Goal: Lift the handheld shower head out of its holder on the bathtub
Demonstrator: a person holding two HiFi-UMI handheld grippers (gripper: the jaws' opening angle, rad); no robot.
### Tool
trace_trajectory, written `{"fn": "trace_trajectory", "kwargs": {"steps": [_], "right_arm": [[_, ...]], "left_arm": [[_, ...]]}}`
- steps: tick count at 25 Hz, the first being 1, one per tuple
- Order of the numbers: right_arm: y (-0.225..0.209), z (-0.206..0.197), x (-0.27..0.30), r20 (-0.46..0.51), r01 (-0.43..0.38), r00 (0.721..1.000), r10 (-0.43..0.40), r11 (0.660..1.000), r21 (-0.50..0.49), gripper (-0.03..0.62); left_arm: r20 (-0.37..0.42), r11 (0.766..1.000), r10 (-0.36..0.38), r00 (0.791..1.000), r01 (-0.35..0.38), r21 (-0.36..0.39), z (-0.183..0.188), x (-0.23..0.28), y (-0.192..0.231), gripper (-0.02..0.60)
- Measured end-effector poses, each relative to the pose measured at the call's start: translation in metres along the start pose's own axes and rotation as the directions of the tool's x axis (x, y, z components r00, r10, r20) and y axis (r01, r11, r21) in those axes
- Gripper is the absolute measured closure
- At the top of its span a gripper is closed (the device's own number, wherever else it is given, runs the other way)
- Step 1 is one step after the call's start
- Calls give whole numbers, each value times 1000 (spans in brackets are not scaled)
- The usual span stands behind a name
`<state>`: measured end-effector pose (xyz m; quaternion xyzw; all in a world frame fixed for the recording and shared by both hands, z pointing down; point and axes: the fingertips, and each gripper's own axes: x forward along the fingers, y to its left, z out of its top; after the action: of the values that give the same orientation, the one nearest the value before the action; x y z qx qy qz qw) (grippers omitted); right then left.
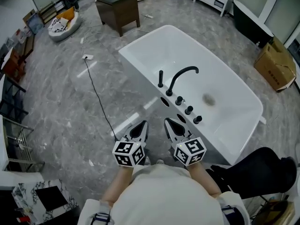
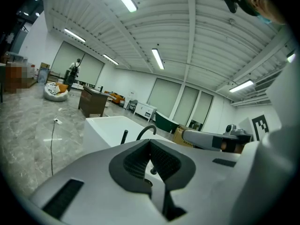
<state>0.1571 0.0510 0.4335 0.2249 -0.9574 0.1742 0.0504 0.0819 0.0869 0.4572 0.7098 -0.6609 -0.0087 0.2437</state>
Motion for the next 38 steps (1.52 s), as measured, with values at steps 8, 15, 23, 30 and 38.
{"fn": "trace_trajectory", "kwargs": {"steps": [8,15,23,30,38], "right_arm": [[-10,11,66,-12,27,1000,-27,1000,9,574],[-13,34,129,11,52,999,-51,998,-26,574],[-15,48,196,23,101,995,-100,995,-22,574],[-29,56,244,56,173,983,-172,985,-10,574],[-59,62,276,77,295,952,-295,955,11,574]], "left_arm": [[-2,1000,-15,1000,15,-13,31,30,55,561],[-1,1000,-26,1000,26,-16,60,54,110,561],[-30,997,-76,997,75,-11,87,83,164,561],[-62,991,-134,989,135,9,106,112,205,561],[-115,979,-199,973,203,22,116,143,239,561]]}}
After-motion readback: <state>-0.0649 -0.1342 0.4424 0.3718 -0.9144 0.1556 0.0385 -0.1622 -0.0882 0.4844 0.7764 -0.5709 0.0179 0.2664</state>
